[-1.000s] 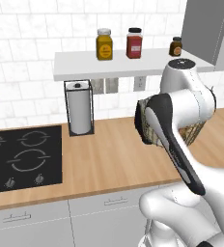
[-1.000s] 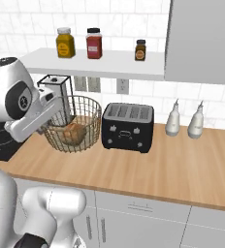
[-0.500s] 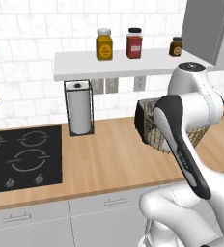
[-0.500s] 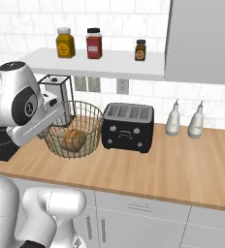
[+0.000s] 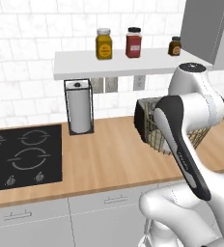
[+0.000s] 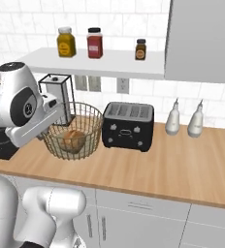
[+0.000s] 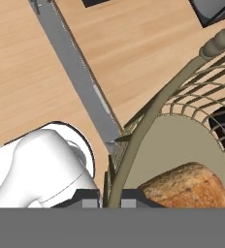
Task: Open the cabinet, pick up the bread from the cabinet and place it in the basket. Then move the basket to the dining counter.
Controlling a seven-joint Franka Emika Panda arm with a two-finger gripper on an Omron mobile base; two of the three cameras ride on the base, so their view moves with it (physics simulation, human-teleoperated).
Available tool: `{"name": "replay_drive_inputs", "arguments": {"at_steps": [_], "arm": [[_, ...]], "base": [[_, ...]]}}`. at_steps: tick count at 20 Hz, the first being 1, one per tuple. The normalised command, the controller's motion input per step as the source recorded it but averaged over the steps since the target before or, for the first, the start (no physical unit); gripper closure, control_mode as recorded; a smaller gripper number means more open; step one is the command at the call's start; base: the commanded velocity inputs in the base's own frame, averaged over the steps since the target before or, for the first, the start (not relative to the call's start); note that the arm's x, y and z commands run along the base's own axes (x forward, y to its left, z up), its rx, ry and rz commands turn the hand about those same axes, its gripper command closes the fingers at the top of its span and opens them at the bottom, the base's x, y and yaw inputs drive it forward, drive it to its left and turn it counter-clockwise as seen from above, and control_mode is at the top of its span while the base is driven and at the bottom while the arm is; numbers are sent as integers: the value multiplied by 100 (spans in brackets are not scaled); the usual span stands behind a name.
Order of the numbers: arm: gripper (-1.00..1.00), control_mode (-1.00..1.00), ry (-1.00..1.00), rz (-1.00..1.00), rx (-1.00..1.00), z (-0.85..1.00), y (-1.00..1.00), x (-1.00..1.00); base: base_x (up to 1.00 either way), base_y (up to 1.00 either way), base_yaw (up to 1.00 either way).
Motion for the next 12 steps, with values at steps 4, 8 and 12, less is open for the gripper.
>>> {"name": "replay_drive_inputs", "arguments": {"at_steps": [4,8,12], "arm": [[100,100,0,0,0,0,0,0],[100,100,0,0,0,0,0,0],[100,100,0,0,0,0,0,0]], "base": [[-67,9,0],[-90,0,0],[-65,0,-1]]}}
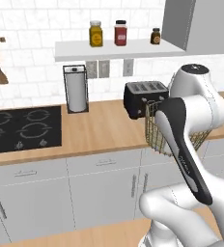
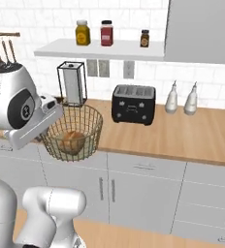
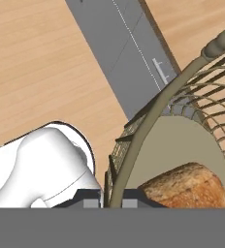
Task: Open the cabinet, pick up the bread from the cabinet and place it in the basket. Then move the basket to the dining counter.
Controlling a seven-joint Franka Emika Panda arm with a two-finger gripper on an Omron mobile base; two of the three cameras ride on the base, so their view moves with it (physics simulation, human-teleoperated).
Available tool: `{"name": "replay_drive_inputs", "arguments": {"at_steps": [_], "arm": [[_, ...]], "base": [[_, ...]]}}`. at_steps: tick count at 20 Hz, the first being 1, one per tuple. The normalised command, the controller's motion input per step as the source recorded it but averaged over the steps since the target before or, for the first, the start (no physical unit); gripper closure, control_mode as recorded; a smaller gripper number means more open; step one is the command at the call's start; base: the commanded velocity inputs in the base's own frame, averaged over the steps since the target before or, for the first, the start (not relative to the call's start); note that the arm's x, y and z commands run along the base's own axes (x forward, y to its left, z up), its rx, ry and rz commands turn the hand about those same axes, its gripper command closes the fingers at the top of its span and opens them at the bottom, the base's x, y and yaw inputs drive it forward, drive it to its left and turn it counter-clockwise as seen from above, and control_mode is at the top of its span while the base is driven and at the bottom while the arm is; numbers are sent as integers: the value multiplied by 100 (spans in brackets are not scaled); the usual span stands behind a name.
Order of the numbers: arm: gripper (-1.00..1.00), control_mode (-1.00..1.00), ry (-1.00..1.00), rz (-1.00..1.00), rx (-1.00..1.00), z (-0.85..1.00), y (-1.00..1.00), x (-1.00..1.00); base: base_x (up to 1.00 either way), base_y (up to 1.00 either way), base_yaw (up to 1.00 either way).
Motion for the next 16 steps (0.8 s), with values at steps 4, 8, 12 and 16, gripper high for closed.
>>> {"name": "replay_drive_inputs", "arguments": {"at_steps": [4,8,12,16], "arm": [[100,100,0,0,0,0,0,0],[100,100,0,0,0,0,0,0],[100,100,0,0,0,0,0,0],[100,100,0,0,0,0,0,0]], "base": [[-66,-5,-41],[-19,-1,-82],[0,0,-98],[0,0,-97]]}}
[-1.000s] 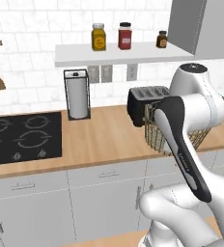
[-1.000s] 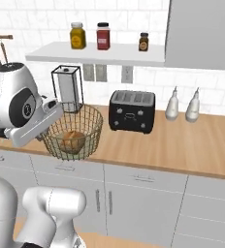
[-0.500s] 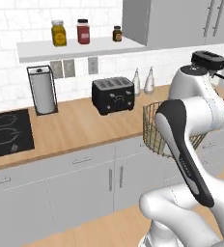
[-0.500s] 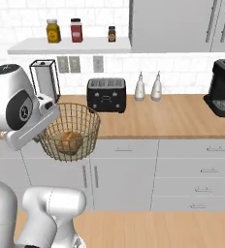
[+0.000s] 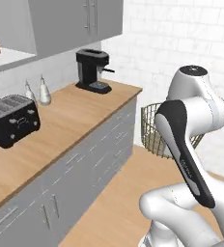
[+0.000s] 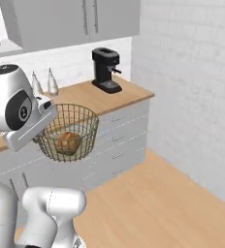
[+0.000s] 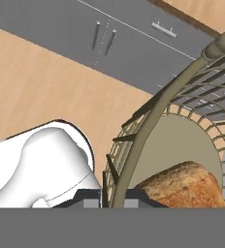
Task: Open the cabinet, pick up the bread from the cabinet and place it in the basket. Then move the basket to the dining counter.
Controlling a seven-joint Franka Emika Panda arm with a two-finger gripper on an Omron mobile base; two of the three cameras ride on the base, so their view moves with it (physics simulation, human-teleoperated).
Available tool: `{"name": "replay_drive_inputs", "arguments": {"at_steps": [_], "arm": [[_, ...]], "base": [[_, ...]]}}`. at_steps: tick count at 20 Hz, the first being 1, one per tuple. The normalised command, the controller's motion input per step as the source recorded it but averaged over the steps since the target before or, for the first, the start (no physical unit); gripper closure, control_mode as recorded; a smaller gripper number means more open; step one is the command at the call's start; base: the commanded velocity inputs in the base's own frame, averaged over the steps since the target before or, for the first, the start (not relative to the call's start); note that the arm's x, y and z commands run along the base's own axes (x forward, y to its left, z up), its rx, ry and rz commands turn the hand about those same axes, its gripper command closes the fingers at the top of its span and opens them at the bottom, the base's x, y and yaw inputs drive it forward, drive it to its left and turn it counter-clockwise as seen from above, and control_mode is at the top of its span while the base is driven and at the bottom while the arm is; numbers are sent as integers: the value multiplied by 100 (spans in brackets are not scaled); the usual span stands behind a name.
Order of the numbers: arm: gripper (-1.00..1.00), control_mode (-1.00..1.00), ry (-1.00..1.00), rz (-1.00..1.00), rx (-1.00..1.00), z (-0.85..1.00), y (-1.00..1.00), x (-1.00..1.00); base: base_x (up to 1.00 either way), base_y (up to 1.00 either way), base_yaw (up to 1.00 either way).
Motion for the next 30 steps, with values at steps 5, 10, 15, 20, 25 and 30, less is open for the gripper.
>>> {"name": "replay_drive_inputs", "arguments": {"at_steps": [5,10,15,20,25,30], "arm": [[100,100,0,0,0,0,0,0],[100,100,0,0,0,0,0,0],[100,100,0,0,0,0,0,0],[100,100,0,0,0,0,0,0],[100,100,0,0,0,0,0,0],[100,100,0,0,0,0,0,0]], "base": [[0,0,-100],[0,0,-100],[0,0,-100],[0,0,-99],[0,0,-100],[0,0,-100]]}}
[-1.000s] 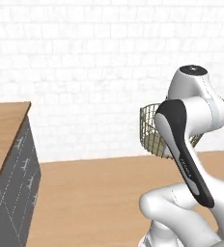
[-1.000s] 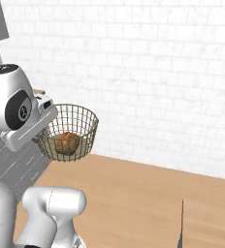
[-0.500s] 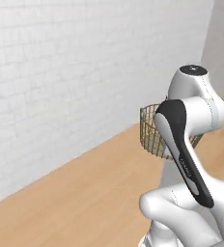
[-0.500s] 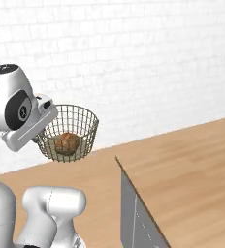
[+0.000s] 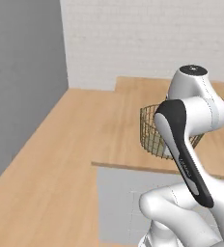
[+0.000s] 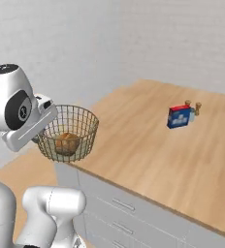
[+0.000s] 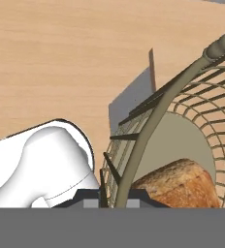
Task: Open the cabinet, pick up the bread from the cabinet and place it in the basket. Then move the basket to the dining counter.
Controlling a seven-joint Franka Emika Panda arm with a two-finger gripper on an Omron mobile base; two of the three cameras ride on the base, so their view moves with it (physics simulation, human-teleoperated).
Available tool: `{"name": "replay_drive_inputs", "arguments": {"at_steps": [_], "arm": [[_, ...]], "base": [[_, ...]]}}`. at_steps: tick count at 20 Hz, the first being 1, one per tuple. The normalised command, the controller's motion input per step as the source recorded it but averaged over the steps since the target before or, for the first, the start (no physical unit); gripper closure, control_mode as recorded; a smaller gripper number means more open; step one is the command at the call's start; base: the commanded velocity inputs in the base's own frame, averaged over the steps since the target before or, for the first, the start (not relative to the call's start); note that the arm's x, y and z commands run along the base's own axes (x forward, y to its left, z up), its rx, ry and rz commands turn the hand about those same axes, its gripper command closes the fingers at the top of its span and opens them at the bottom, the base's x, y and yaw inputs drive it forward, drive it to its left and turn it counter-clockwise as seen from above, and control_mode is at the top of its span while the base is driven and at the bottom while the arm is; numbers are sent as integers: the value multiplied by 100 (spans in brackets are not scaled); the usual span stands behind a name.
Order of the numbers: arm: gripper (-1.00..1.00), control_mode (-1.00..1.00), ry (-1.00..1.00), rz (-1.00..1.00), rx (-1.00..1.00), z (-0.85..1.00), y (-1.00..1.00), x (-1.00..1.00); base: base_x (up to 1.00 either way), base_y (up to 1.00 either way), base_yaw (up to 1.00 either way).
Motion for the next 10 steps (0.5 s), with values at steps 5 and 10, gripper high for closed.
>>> {"name": "replay_drive_inputs", "arguments": {"at_steps": [5,10], "arm": [[100,100,0,0,0,0,0,0],[100,100,0,0,0,0,0,0]], "base": [[4,17,-88],[22,55,-33]]}}
